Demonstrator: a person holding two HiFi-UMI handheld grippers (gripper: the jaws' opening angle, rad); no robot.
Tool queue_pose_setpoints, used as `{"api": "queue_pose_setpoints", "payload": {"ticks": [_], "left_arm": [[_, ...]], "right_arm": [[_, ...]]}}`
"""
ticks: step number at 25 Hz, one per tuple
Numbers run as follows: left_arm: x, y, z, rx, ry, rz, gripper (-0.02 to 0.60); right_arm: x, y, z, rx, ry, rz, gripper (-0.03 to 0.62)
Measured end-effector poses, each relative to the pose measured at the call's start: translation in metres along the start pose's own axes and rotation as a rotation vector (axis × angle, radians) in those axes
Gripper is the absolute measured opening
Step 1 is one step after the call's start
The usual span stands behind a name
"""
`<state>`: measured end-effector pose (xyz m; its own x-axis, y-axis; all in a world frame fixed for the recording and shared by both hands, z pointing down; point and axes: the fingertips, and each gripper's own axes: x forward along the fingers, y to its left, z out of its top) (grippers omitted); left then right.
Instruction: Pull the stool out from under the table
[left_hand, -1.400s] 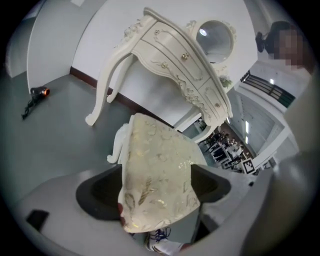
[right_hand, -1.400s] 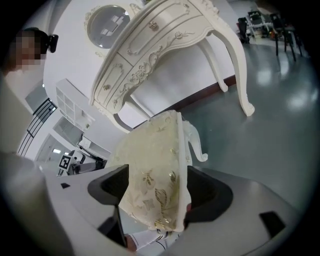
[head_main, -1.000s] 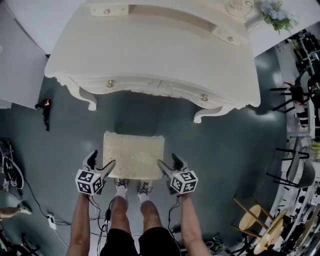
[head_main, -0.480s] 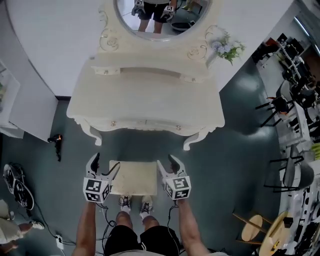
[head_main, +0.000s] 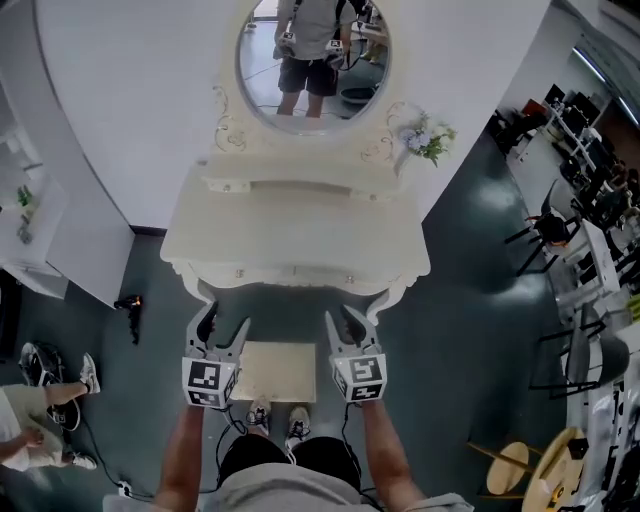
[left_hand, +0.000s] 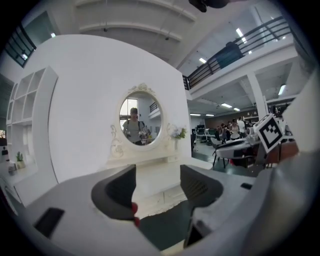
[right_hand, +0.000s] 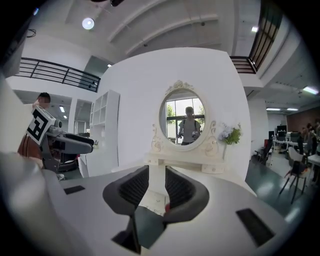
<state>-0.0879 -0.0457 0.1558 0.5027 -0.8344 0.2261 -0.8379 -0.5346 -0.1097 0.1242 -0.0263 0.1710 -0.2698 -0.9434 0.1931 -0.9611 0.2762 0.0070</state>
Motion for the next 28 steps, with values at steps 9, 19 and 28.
{"api": "queue_pose_setpoints", "payload": {"ticks": [9,19,28], "left_arm": [[-0.03,-0.012,0.043,-0.015,-0.07,0.037,0.167],[-0.04,-0.015,0.049,-0.023,-0.076,0.073,0.021],[-0.04,-0.018,0.051,-0.022,-0.083,0.079,0.003]], "right_arm": [[-0.037,0.003,0.041,-0.01,-0.08,-0.033,0.055],[-0.053,0.006,0.065,-0.03,-0.138,-0.044,0.035],[-0.053,0.011,0.07,-0.049,-0.159,-0.028,0.034]]}}
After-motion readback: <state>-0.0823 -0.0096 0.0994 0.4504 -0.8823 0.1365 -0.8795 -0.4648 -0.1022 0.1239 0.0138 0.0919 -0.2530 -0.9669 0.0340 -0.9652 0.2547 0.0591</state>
